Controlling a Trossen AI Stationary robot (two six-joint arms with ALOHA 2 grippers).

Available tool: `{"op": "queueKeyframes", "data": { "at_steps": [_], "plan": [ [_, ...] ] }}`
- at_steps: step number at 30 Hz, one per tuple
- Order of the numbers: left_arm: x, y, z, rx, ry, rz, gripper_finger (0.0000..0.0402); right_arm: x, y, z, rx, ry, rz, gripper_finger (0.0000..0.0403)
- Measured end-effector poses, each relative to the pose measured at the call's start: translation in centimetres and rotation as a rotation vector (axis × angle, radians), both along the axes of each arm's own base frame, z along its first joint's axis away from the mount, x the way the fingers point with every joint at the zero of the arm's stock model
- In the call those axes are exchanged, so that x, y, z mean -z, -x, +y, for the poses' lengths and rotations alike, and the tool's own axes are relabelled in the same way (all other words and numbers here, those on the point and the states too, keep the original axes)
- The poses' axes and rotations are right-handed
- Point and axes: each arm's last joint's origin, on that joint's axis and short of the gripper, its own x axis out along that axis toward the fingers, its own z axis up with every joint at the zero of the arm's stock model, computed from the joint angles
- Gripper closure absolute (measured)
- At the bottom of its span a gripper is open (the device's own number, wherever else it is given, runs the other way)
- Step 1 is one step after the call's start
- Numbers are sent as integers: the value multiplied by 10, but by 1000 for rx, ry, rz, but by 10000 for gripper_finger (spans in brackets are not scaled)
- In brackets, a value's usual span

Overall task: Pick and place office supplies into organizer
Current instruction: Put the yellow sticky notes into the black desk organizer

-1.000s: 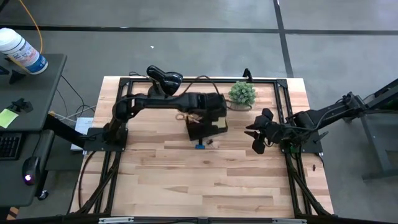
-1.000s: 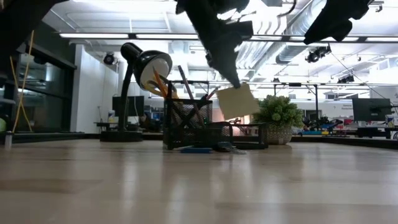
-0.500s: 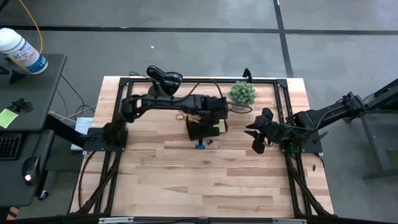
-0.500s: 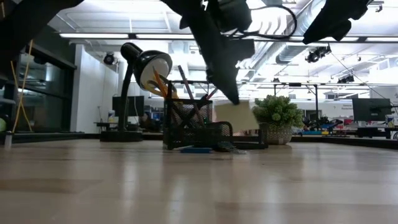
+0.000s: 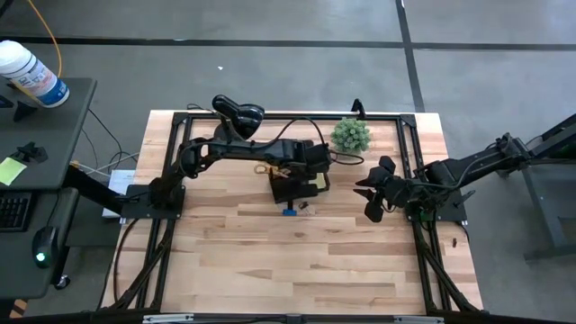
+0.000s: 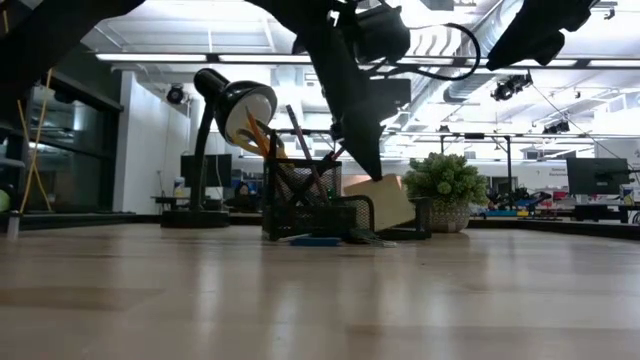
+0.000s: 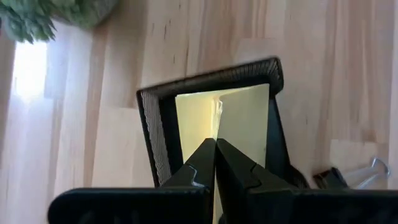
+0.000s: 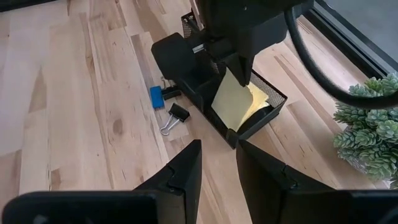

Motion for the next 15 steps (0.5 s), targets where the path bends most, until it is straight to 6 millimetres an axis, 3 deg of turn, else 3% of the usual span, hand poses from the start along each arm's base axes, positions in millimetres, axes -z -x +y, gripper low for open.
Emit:
{"op": "queueKeyframes", "data": {
  "at_steps": [9,15],
  "plan": [
    [-1,-2,0,10,16,-20,395,0,0,0,-5,6,2,305],
    [-1,-2,0,11,14,-26,362,0,0,0,-5,6,2,305]
  ]
}}
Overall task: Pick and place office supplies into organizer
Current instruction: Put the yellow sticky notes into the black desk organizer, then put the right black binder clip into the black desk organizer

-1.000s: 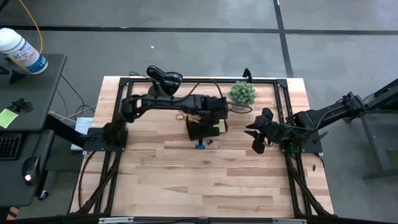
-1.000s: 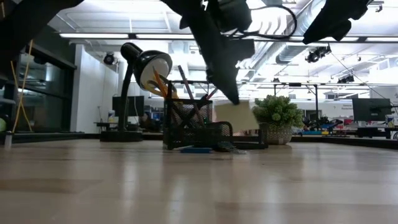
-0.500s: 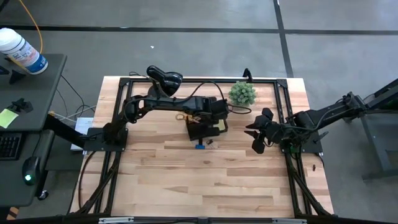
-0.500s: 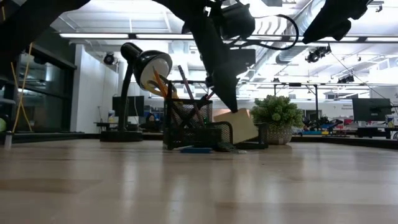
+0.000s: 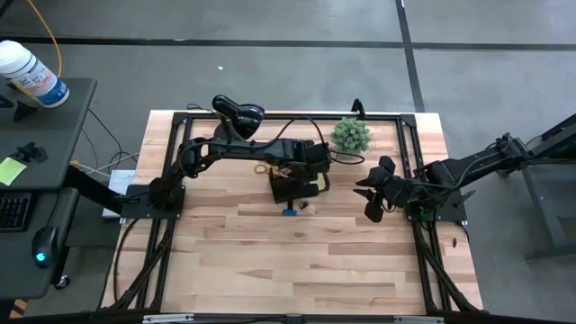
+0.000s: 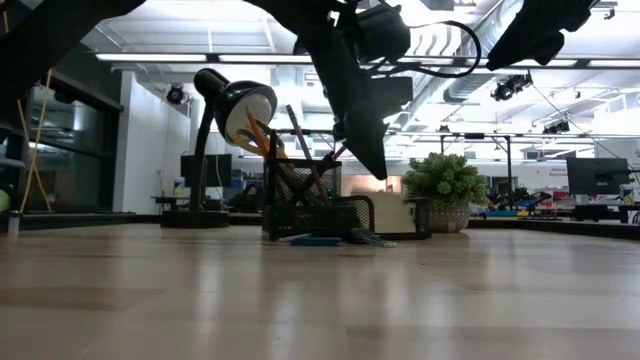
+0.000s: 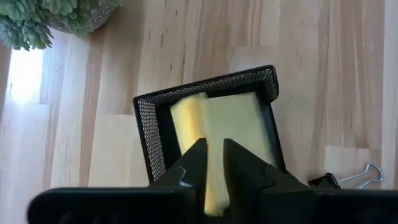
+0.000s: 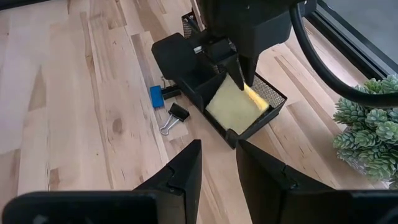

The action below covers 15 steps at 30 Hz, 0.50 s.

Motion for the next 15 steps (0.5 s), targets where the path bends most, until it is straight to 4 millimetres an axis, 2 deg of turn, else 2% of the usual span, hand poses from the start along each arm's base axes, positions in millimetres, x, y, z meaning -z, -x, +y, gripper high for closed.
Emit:
{"op": "queueKeyframes", "data": {
  "at_steps": [9,11,15],
  "plan": [
    [-2,-1,-1,33,-19,-10,303,0,0,0,0,2,1,305],
    [-8,-1,-4,67,-46,-21,298,0,0,0,2,10,1,305],
    [-34,0,-20,126,-124,-75,303,0,0,0,5,20,0,305]
  ]
}}
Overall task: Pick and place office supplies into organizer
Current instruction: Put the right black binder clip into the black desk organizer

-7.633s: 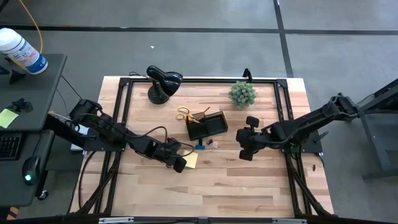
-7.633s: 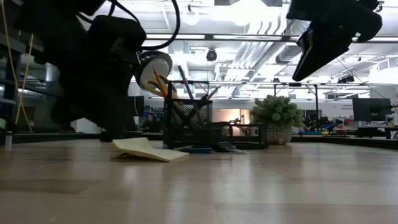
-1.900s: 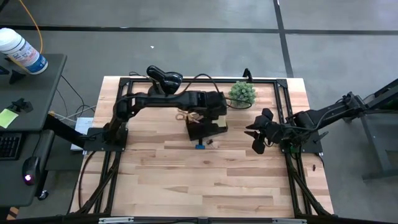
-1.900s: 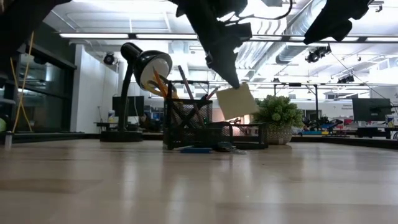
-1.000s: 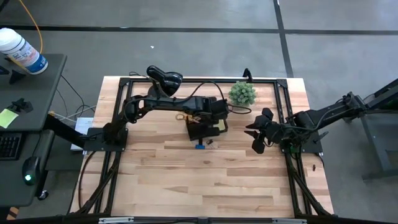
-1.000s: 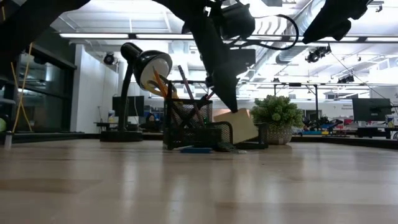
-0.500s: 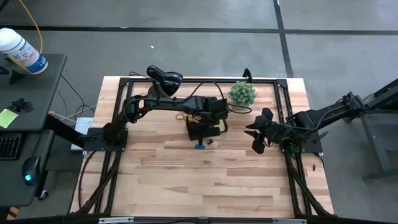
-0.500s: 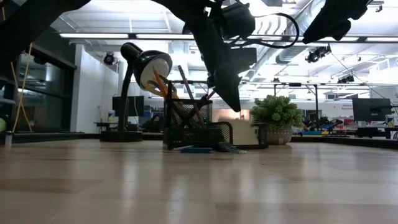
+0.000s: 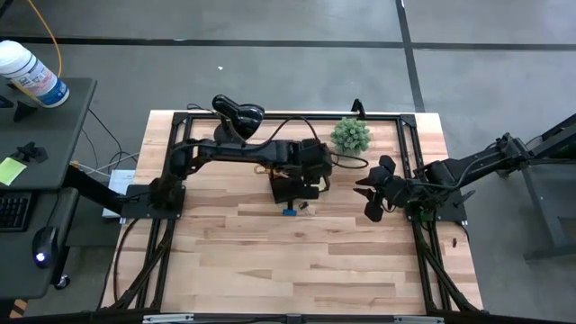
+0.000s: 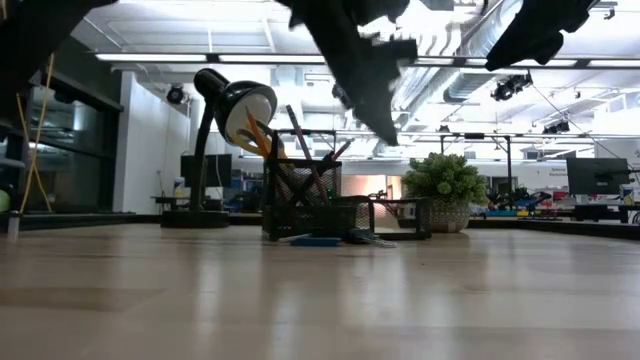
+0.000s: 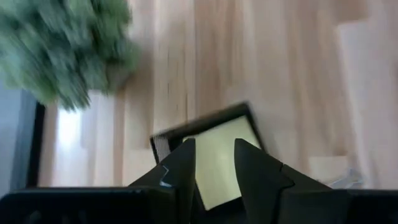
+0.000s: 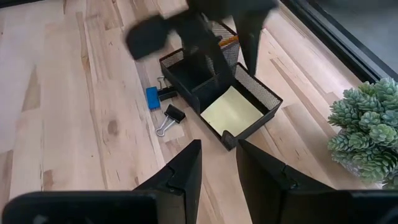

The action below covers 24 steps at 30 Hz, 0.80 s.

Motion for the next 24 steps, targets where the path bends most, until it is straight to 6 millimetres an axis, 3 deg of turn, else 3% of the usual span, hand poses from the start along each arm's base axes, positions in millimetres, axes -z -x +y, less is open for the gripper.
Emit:
{"op": "queueKeyframes", "data": {
  "at_steps": [5,9,16,19,24],
  "plan": [
    [-32,5,-31,62,-37,-72,316,0,0,0,2,-3,-2,305],
    [-52,14,-76,121,-66,-77,323,-1,-1,1,-5,-25,-17,305],
    [-47,32,-149,137,-114,38,330,3,-15,7,-31,-36,-28,305],
    [-33,42,-165,85,-123,98,330,12,-29,12,-48,-32,-4,305],
    [-17,65,-176,-13,-77,138,330,32,-59,23,-64,-16,16,305]
  ]
}}
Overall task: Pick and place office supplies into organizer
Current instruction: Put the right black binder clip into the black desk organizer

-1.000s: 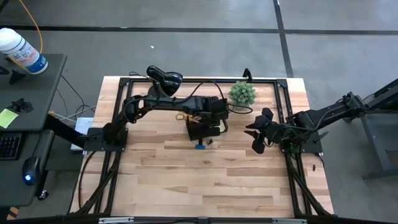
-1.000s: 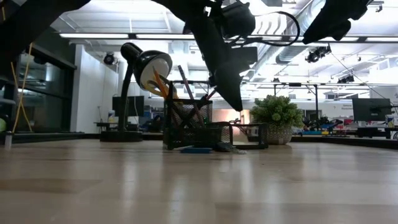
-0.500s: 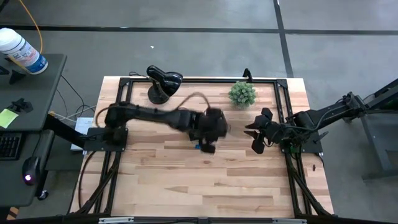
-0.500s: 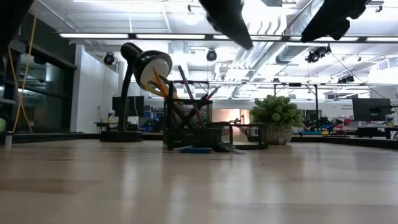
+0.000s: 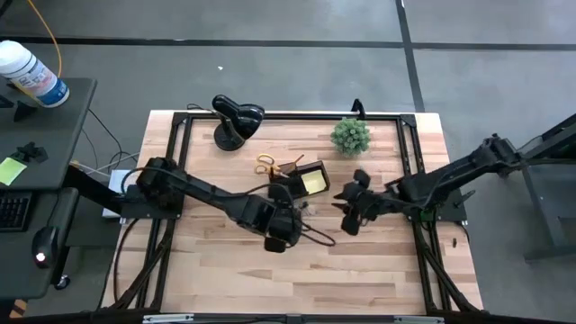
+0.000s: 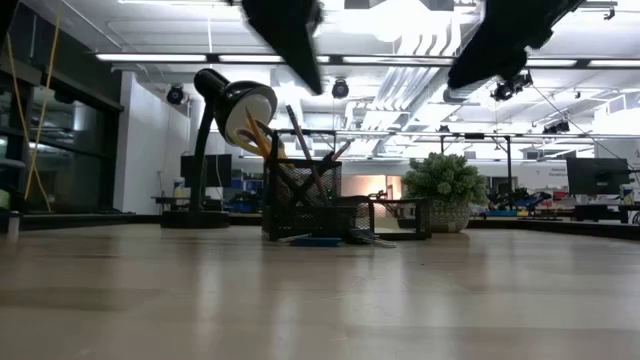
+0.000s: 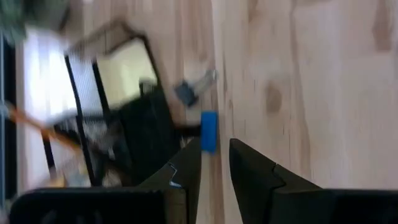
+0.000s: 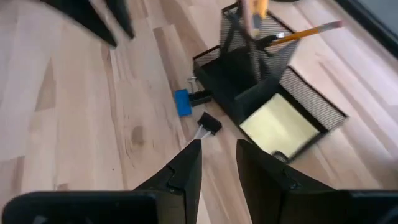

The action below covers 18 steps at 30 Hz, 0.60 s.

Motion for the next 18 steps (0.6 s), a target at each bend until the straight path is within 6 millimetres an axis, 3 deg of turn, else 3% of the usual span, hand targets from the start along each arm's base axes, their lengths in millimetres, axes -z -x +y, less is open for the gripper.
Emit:
{"op": "queueKeyframes", "data": {
  "at_steps": [6,13,18],
  "plan": [
    [10,34,-15,-88,50,-60,330,28,-31,2,41,-88,21,305],
    [22,77,-31,-180,106,-145,330,58,-60,-14,146,-303,80,305],
    [30,97,-38,-213,123,-133,330,65,-83,-20,226,-337,219,305]
  ]
}}
